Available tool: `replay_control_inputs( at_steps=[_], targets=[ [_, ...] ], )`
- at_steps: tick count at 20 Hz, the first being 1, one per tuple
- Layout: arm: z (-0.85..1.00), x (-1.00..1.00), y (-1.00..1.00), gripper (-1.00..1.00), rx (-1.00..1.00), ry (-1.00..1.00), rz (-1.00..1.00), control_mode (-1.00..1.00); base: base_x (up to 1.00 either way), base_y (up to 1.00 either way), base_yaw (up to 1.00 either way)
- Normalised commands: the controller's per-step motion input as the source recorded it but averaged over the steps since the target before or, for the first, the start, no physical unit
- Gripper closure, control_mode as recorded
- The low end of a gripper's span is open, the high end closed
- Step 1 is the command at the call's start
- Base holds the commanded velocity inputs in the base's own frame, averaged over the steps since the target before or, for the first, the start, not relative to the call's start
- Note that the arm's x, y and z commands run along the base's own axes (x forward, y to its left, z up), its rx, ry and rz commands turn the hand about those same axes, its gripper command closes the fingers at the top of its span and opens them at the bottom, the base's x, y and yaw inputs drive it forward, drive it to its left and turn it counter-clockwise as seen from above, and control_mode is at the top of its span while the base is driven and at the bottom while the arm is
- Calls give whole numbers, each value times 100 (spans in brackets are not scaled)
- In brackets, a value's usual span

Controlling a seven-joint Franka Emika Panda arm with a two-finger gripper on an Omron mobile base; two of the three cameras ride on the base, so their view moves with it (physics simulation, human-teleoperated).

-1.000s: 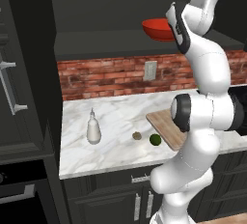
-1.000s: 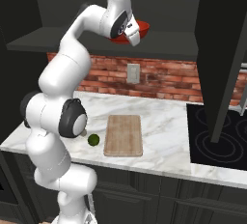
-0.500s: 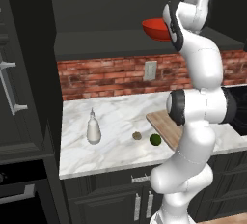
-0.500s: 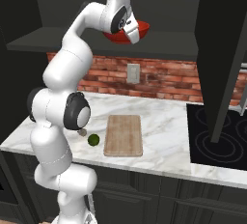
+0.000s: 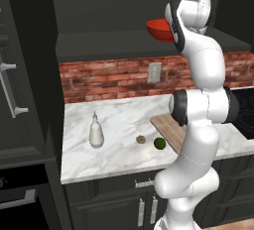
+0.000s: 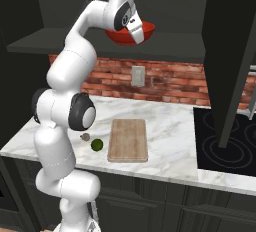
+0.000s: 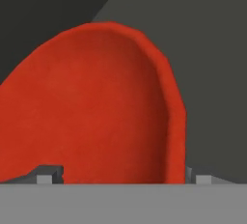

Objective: Open the cabinet. Place the bowl and condiment on the counter. Then place the lime and garlic on the cutting board.

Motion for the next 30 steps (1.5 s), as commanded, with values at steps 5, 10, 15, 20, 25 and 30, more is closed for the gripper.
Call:
replay_control_inputs(
  at_steps=[5, 10, 15, 20, 25, 30],
  targets=[
    [-9, 0, -2, 100, -2, 2, -4, -100, 0, 0, 0],
    [-23, -1, -10, 100, -3, 0, -3, -100, 0, 0, 0],
    [-39, -3, -16, 100, -4, 1, -4, -100, 0, 0, 0],
    [-18, 0, -17, 100, -2, 3, -5, -100, 0, 0, 0],
    [15, -30, -13, 100, 0, 0, -5, -100, 0, 0, 0],
    [59, -63, -17, 100, 6, -3, -5, -100, 0, 0, 0]
  ],
)
